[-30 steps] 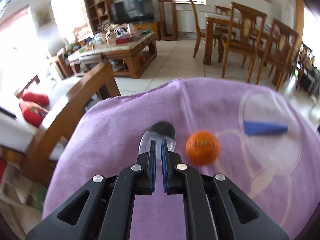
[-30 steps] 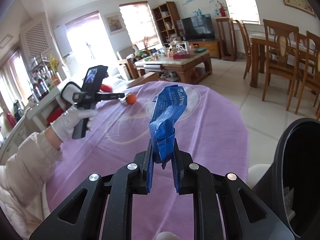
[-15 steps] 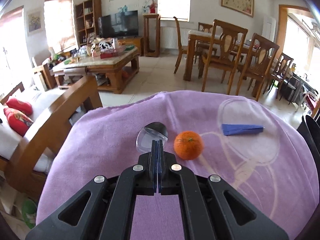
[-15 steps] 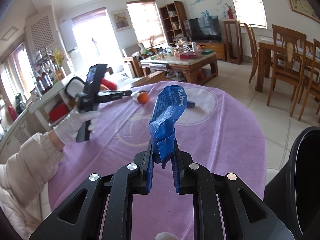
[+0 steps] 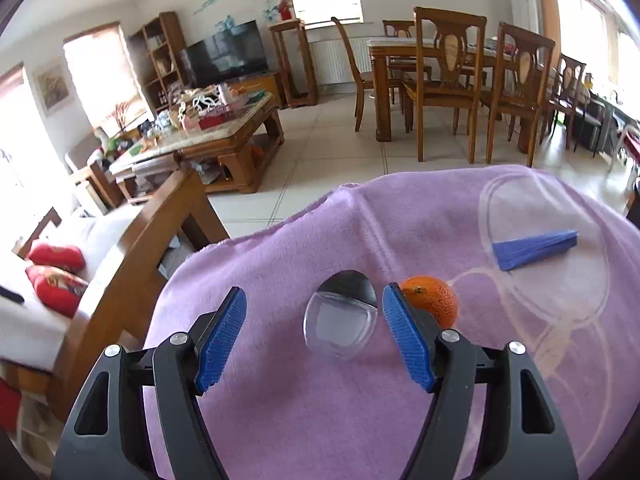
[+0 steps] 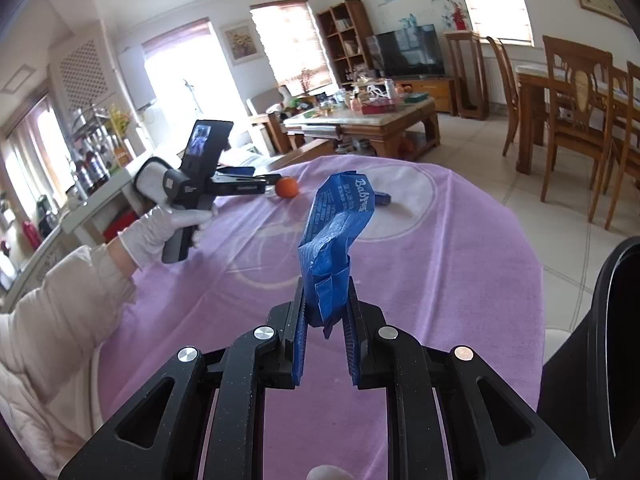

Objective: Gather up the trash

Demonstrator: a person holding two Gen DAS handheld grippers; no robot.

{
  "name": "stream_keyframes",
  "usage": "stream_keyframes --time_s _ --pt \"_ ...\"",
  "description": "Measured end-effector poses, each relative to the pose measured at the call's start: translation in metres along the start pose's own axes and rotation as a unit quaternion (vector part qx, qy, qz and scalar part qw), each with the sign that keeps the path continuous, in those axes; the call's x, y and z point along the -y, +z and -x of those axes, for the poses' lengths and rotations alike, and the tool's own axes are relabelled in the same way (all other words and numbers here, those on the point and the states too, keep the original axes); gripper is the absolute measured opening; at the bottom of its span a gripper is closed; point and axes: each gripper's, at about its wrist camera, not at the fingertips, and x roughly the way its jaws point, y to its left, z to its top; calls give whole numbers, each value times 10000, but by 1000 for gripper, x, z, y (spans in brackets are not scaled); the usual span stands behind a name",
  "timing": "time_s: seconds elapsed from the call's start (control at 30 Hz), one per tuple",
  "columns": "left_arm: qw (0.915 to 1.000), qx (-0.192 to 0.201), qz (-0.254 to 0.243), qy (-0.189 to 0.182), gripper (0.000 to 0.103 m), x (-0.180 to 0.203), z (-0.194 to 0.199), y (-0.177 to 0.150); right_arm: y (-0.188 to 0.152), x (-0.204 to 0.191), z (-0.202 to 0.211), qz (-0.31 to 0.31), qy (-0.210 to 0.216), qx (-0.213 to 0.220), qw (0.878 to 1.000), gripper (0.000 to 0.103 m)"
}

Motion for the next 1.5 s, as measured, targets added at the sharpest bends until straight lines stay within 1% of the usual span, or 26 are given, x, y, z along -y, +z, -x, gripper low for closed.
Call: stream_keyframes --time_s 0.1,0.17,0.2,0.23,0.3,0.33,0.37,0.43,0.53,0.57,0.63,0.73,0.8,0.87,0.93,0.97,1.07,1.13,1.17,1.2,1.27,1.4,1.5 --pt "9999 -62 -54 -111 69 -3 0 -6 -1 4 -3 -99 87 5 9999 17" --pt "9996 -129 -204 -145 69 -5 0 -12 -2 3 -6 -106 106 1 9999 17" --pt "9992 -193 -250 -253 69 -9 0 -17 -4 3 -6 -107 125 -5 9999 17" --pt "9987 -300 -325 -265 67 -8 -2 -20 -5 2 -7 -101 134 -12 9999 17" --pt "9978 -342 -455 -330 60 -8 0 -23 -10 2 -8 -89 165 -36 9998 17" --pt "9970 -279 -623 -355 54 -4 3 -24 -11 1 -9 -98 171 -34 9998 17" --pt "9955 -200 -889 -268 53 4 5 -25 -11 1 -9 -106 170 -39 9998 17" --pt "9926 -138 -1204 -50 53 15 4 -24 -10 3 -11 -110 174 -65 9998 17" --pt "9918 -112 -1261 -153 53 23 -1 -18 -8 2 -13 -106 168 -121 9997 17" --pt "9922 -123 -1225 -200 51 22 -3 -17 -8 2 -13 -103 152 -127 9998 17" --pt "9949 -297 -843 -469 51 12 -7 -14 -7 2 -10 -121 130 -105 9998 17" --pt "9952 -290 -763 -540 50 8 -4 -20 -7 2 -8 -166 93 -57 9998 17" --pt "9954 -284 -629 -669 49 3 0 -26 -6 2 -7 -180 87 -31 9998 17" --pt "9958 -260 -586 -647 49 2 7 -30 -6 0 -6 -186 112 -2 9998 17" --pt "9966 -130 -529 -626 49 1 21 -39 -7 -4 -3 -145 140 26 9998 17" --pt "9965 -50 -452 -697 49 1 30 -42 -6 -6 -2 -119 145 43 9998 17" --pt "9965 254 -149 -779 49 -1 57 -39 -5 -6 8 -79 151 138 9998 17" --pt "9913 542 220 -1176 49 2 89 -41 -4 -3 18 -86 104 264 9996 17" --pt "9880 698 258 -1352 49 10 104 -41 -3 1 26 -110 60 348 9993 17" --pt "9863 789 229 -1428 49 18 111 -36 -2 6 34 -137 5 429 9990 17" --pt "9801 1072 14 -1670 49 53 141 -27 -2 18 51 -203 -132 582 9980 17" --pt "9599 1349 -227 -2448 49 131 174 -5 -9 51 94 -405 -519 900 9938 17" --pt "9395 1419 -376 -3094 49 199 189 11 -20 82 126 -613 -903 1057 9884 17"
